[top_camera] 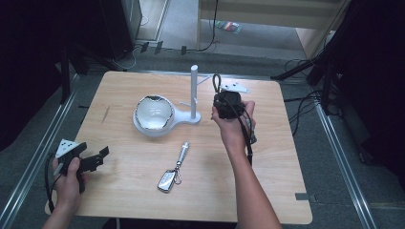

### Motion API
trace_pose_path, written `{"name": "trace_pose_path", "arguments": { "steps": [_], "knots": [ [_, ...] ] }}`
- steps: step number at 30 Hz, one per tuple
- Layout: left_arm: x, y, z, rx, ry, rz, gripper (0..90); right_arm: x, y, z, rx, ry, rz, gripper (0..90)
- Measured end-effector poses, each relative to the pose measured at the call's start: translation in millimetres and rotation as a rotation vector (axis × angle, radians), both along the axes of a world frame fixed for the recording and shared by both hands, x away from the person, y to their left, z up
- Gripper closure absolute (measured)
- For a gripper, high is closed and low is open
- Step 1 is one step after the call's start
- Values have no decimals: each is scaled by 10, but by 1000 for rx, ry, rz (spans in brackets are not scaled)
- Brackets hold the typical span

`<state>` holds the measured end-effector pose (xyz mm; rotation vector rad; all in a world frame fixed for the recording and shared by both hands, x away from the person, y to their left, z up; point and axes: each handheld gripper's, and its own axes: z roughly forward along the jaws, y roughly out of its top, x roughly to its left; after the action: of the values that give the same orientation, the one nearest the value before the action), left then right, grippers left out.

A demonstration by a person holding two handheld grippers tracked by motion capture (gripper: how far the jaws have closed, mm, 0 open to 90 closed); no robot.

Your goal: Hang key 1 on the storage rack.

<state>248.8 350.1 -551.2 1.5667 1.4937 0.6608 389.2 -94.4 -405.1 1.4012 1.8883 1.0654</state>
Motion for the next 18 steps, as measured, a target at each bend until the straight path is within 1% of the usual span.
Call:
{"name": "trace_pose_path", "arguments": {
  "steps": [6, 9, 18],
  "knots": [
    [-1, 1, 0, -2, -1, 1, 80, 61, 66, 1, -19, 0, -10, 797],
    [-1, 1, 0, -2, -1, 1, 81, 78, 100, 6, -34, -7, -13, 797],
    [-1, 1, 0, -2, 0, 2, 80, 66, 211, 8, -71, -21, 0, 797]
  ]
}}
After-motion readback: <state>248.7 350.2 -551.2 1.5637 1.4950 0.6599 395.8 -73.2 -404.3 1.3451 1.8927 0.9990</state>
